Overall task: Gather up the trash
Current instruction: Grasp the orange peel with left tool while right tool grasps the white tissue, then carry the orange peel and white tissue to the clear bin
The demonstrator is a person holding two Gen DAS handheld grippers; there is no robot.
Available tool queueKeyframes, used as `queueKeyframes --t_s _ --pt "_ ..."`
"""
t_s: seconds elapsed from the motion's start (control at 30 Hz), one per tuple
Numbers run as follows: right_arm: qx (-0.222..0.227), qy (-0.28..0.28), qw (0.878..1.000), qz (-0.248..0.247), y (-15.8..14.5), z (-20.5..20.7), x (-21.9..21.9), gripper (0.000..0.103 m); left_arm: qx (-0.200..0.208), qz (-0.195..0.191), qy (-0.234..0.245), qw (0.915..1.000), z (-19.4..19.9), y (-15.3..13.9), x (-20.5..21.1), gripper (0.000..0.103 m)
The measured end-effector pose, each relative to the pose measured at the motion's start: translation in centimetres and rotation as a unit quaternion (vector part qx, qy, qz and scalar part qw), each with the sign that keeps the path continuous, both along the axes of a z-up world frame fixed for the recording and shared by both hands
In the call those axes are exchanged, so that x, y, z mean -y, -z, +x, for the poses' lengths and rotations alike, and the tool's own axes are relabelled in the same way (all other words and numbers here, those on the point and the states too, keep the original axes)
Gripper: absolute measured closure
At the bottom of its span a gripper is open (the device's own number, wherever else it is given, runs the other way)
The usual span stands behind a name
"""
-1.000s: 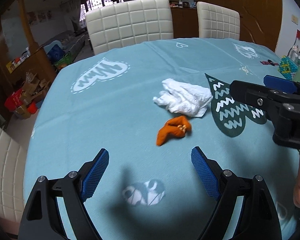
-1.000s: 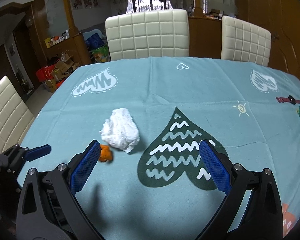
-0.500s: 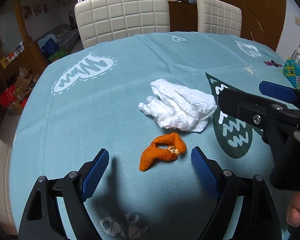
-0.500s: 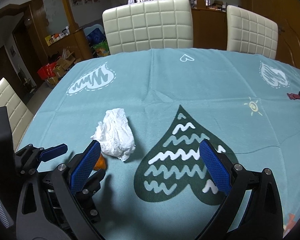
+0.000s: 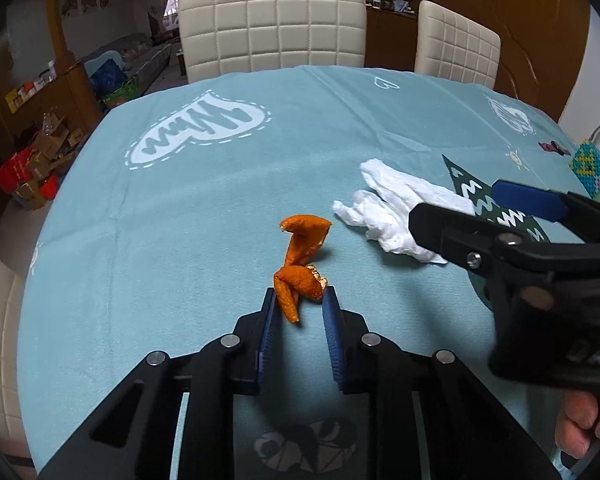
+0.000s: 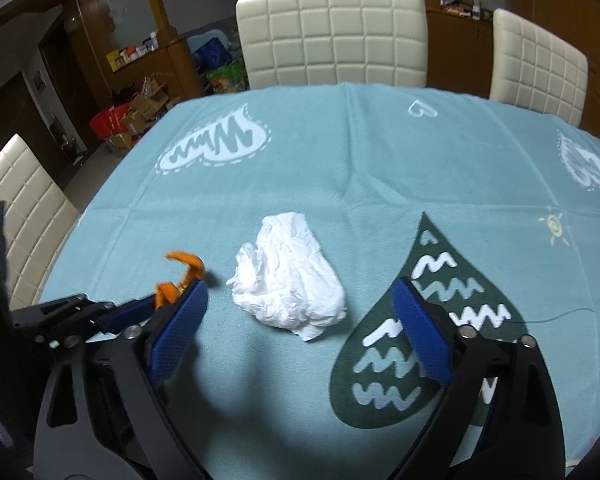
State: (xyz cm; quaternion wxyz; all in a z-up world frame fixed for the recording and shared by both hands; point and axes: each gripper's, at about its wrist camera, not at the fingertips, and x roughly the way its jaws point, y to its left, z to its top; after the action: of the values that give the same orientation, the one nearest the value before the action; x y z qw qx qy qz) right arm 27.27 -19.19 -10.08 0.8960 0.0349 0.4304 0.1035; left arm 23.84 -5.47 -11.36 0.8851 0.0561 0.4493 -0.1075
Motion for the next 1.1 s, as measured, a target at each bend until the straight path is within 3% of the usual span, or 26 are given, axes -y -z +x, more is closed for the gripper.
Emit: queueKeyframes --t_s 0.07,0.13,0.17,0.23,0.43,1.1 --pt "-0.019 -0.003 1.000 0.001 0.7 0.5 -0.2 0.037 0.006 0.003 -0.006 1.0000 -0.1 -0.2 -0.5 0.081" --pt "-0.039 -0.005 0.999 0.006 1.4 0.7 -0.3 0.067 0.006 -0.003 -0.012 0.9999 -0.1 -0.5 -1.0 0.081" --pt "-0.047 -0.009 0.999 0.007 1.8 0.6 -0.5 0.067 0.007 -0.005 -0.014 0.9999 -0.2 -0.6 -1.2 0.081" --pt "-0.033 -0.006 0.999 -0.002 1.6 0.1 -0.7 0.077 0.012 -0.005 -0.017 0.9998 -0.4 -0.9 -1.5 0.081" --pt "0.020 -0.024 0.999 -0.021 -1.5 -2.2 -2.0 0.080 0.027 -0.007 -0.020 0.9994 -1.5 -2.4 -2.0 0.082" --pt "0.083 -0.061 0.993 -0.051 -8.0 -7.9 -7.3 0.080 0.102 -0.001 -0.062 0.9928 -7.9 -8.0 -8.4 0.082"
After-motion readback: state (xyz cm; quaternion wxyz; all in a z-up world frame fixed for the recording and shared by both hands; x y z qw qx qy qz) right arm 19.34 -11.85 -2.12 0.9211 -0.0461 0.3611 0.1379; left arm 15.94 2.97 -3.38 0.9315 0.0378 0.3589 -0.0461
